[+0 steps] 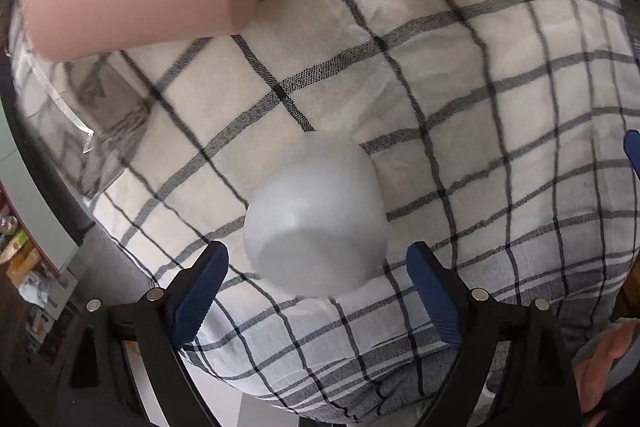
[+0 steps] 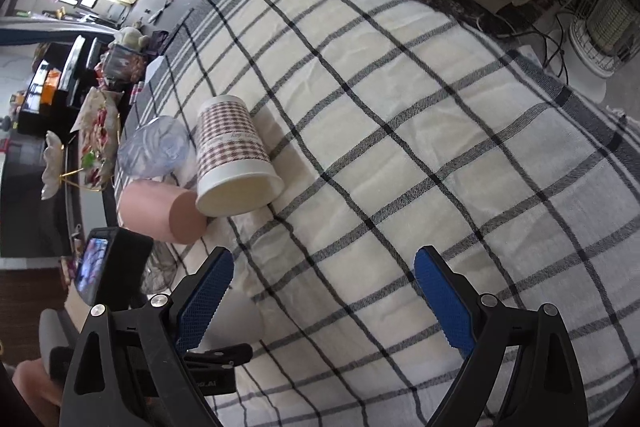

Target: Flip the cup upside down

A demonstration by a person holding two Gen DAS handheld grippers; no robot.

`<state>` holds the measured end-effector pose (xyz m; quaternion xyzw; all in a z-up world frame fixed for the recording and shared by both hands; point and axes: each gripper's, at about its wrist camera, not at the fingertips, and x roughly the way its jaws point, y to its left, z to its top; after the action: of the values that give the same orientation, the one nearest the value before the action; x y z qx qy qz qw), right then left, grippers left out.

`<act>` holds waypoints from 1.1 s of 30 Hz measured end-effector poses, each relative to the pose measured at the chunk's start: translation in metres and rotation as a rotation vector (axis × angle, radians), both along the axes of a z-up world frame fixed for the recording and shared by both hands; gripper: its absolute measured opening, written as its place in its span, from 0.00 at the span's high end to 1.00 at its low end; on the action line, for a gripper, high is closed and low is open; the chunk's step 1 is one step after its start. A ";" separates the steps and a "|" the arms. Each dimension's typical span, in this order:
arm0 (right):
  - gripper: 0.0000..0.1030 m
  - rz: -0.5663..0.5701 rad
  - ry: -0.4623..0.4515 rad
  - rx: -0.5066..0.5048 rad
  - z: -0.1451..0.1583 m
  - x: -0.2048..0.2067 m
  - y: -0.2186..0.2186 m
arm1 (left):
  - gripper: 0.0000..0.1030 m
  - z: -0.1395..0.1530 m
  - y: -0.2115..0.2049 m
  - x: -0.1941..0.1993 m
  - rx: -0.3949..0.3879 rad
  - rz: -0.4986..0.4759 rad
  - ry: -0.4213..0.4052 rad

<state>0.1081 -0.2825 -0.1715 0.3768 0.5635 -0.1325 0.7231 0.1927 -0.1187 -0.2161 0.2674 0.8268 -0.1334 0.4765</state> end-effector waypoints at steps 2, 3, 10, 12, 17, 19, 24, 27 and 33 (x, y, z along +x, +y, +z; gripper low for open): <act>0.11 0.013 -0.021 -0.027 0.010 -0.004 0.001 | 0.07 0.018 0.006 -0.010 -0.031 0.008 -0.060; 0.11 0.023 -0.034 -0.044 0.015 -0.007 0.002 | 0.07 0.025 0.010 -0.014 -0.040 0.016 -0.080; 0.11 0.144 -0.148 -0.199 0.060 -0.023 0.018 | 0.07 0.084 0.048 -0.056 -0.171 0.185 -0.385; 0.11 0.191 -0.203 -0.270 0.077 -0.031 0.028 | 0.07 0.096 0.058 -0.069 -0.203 0.229 -0.475; 0.11 0.293 -0.326 -0.435 0.109 -0.052 0.054 | 0.07 0.127 0.074 -0.101 -0.261 0.290 -0.683; 0.11 0.312 -0.359 -0.481 0.117 -0.060 0.060 | 0.07 0.136 0.078 -0.117 -0.279 0.310 -0.768; 0.10 0.330 -0.435 -0.569 0.129 -0.078 0.070 | 0.07 0.156 0.084 -0.141 -0.295 0.330 -0.978; 0.10 0.332 -0.461 -0.586 0.131 -0.086 0.072 | 0.07 0.162 0.090 -0.156 -0.314 0.340 -1.085; 0.09 0.364 -0.527 -0.619 0.133 -0.103 0.084 | 0.06 0.170 0.098 -0.179 -0.362 0.365 -1.227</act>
<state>0.0055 -0.1985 -0.0381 0.0581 0.3509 -0.0650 0.9324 0.0135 -0.0209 -0.0464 0.0663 0.4021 -0.0108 0.9131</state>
